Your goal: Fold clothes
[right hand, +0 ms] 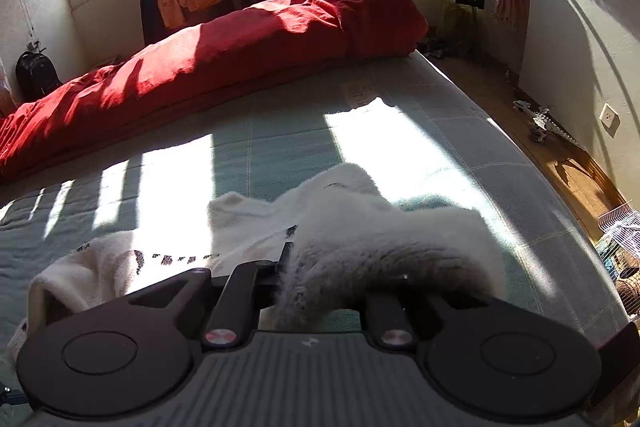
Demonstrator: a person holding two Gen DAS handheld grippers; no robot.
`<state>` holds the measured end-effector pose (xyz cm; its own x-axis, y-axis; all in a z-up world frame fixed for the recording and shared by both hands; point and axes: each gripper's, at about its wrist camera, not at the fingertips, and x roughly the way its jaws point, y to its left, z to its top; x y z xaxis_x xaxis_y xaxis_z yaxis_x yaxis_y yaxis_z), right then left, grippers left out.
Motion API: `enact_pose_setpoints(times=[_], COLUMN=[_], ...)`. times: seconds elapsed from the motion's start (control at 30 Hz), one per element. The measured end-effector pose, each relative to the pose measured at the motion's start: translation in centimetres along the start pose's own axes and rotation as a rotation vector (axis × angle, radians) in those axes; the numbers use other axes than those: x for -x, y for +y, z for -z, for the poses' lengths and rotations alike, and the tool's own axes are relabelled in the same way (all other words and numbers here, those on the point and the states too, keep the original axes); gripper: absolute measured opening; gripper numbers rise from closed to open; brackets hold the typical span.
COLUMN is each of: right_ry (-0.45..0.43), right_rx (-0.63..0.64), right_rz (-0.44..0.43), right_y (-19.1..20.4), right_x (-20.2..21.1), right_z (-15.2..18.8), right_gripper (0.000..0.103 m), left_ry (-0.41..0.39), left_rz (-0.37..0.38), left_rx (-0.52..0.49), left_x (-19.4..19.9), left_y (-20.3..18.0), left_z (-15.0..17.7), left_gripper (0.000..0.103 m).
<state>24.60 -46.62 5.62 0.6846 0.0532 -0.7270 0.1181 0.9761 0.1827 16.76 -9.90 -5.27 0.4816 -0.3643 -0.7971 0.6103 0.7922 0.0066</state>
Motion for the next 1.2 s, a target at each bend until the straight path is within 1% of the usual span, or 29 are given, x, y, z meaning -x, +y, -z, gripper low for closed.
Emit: enact_pose_setpoints(times=[0.07,0.23,0.47,0.6,0.93,1.2], right_ry=[0.026,0.061,0.054,0.051,0.058,0.118], right_rx=[0.007,0.022,0.082,0.143,0.338,0.46], right_rz=[-0.023,-0.094,-0.2,-0.267,-0.369,-0.451], right_y=[0.6,2.8,8.8,13.9,28.2,41.7], right_x=[0.1,1.0,2.5,3.5,4.8,2.0], right_z=[-0.4,-1.6,-2.9,-3.8,-4.9,-4.2], right_gripper=[0.015,0.016,0.016,0.016,0.016,0.016], left_ry=[0.017,0.019,0.004,-0.012,-0.041,-0.059], left_rz=[0.01,0.0,-0.029,-0.045,-0.073,-0.103], left_rx=[-0.003,0.018,0.064,0.087,0.136,0.216], left_x=[-0.7,0.0,1.8,3.1,6.1,8.4], left_y=[-0.3,0.6,2.9,4.2,7.2,10.1], left_z=[-0.3,0.3,1.6,2.7,6.5,10.0], left_gripper=[0.07,0.07,0.07,0.07,0.07,0.07])
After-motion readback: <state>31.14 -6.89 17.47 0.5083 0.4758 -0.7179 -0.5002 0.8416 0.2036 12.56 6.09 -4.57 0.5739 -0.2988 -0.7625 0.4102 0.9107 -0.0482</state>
